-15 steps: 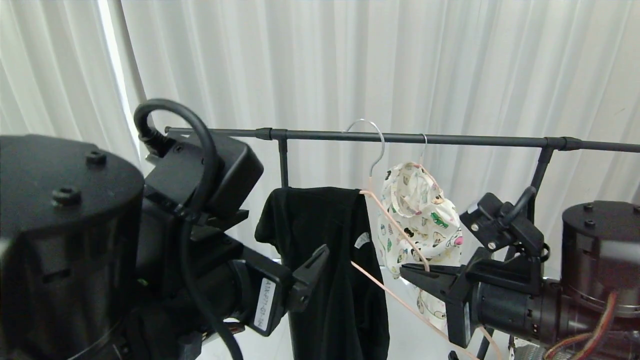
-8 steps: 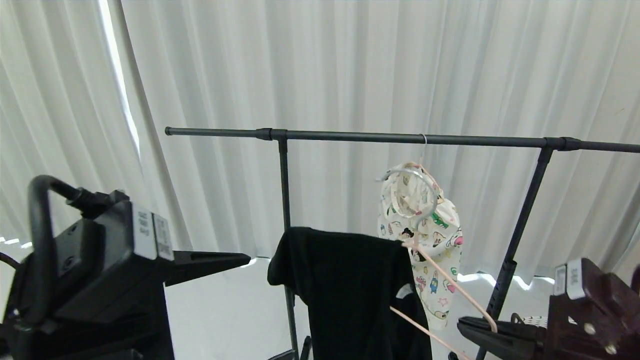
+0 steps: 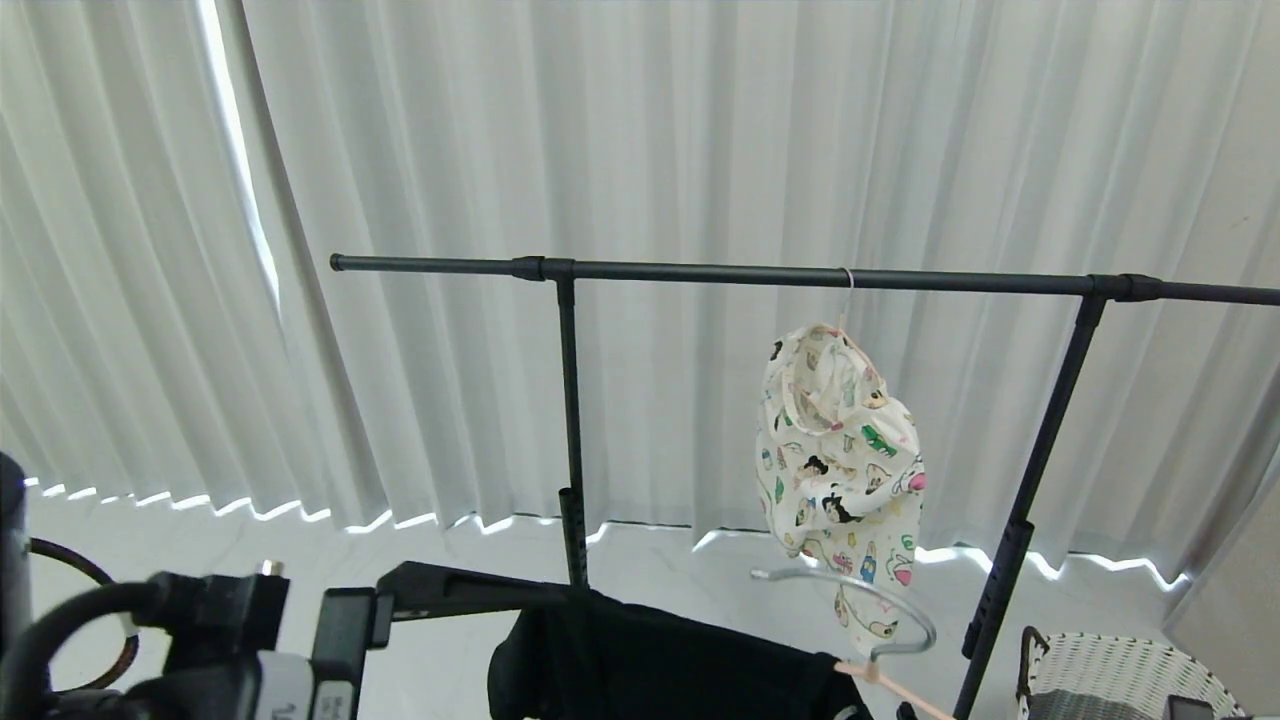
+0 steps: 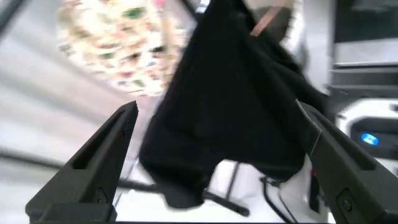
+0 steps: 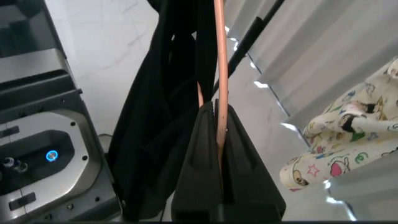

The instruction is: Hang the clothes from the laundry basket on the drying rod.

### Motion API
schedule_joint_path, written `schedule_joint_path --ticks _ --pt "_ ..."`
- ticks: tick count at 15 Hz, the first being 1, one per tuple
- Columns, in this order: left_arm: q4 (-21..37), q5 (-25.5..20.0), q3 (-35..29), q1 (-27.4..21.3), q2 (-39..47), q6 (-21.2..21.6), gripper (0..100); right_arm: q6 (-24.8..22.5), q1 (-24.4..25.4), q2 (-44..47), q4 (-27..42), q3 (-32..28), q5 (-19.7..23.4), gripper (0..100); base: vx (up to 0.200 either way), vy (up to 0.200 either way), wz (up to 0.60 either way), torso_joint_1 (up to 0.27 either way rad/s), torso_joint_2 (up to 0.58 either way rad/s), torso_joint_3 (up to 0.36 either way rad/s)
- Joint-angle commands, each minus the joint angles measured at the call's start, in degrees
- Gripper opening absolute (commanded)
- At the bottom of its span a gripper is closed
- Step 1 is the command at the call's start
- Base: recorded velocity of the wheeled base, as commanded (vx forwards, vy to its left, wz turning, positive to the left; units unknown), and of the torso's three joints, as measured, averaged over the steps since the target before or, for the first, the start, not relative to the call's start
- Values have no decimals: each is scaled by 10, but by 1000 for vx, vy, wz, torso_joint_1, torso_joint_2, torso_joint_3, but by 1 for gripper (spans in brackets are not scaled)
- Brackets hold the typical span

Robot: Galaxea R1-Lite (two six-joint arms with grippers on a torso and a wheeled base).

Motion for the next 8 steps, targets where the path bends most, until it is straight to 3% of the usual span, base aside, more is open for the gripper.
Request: schedule_joint_path --ticks 1,7,8 --pt "0 0 -12 -32 49 0 100 -19 15 -27 1 20 0 0 0 0 0 0 0 0" --pt "-1 0 -34 -70 144 0 100 -55 30 -48 0 39 0 0 0 0 0 0 0 0" --pt "-31 0 -54 -75 184 -2 100 -61 30 -52 1 39 0 0 0 0 0 0 0 0"
